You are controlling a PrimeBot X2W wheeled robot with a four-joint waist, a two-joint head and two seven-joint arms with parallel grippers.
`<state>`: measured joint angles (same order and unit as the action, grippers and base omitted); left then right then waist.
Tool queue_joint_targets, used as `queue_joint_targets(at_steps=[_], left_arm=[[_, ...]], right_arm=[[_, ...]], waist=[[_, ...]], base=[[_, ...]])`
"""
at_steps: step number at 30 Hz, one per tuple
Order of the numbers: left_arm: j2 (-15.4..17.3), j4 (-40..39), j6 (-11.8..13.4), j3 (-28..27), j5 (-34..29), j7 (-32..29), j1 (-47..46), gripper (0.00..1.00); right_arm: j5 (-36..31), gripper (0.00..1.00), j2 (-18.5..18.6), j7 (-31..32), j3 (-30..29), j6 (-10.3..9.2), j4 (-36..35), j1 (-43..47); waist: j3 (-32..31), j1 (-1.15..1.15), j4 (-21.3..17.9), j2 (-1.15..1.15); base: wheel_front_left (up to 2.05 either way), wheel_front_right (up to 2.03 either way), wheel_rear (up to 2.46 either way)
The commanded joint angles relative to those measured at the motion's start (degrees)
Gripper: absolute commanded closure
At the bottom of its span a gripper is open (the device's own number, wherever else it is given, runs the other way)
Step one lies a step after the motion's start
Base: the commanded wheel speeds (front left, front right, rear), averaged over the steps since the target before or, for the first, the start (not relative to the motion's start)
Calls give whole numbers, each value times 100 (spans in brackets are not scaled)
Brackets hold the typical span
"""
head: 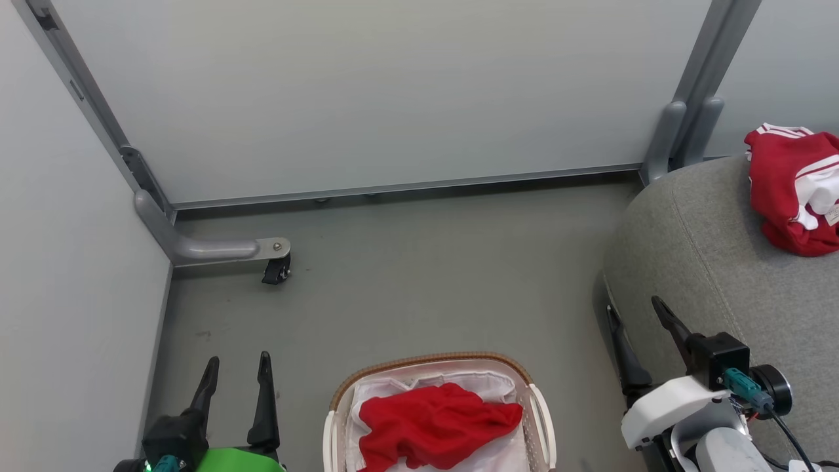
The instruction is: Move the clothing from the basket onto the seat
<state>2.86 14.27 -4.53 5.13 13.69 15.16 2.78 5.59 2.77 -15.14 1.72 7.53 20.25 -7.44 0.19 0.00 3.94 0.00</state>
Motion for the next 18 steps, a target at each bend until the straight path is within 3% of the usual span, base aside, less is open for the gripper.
queue_joint_targets(at_steps=[1, 10, 18], left_arm=[[5, 9, -22, 7, -43, -1, -10, 0], [5, 78, -99, 356, -235, -1, -311, 0], [6, 570, -201, 963, -325, -2, -1161, 0]], right_arm=[[41, 0, 21, -1, -8, -8, -28, 23], [-62, 0, 21, -1, -36, -8, -158, -144], [-196, 0, 21, -1, -100, -8, -373, -534]], waist=[[10, 0, -8, 0], [212, 0, -88, 0], [965, 0, -368, 0]], base=[[0, 0, 0], [0, 0, 0], [0, 0, 0]])
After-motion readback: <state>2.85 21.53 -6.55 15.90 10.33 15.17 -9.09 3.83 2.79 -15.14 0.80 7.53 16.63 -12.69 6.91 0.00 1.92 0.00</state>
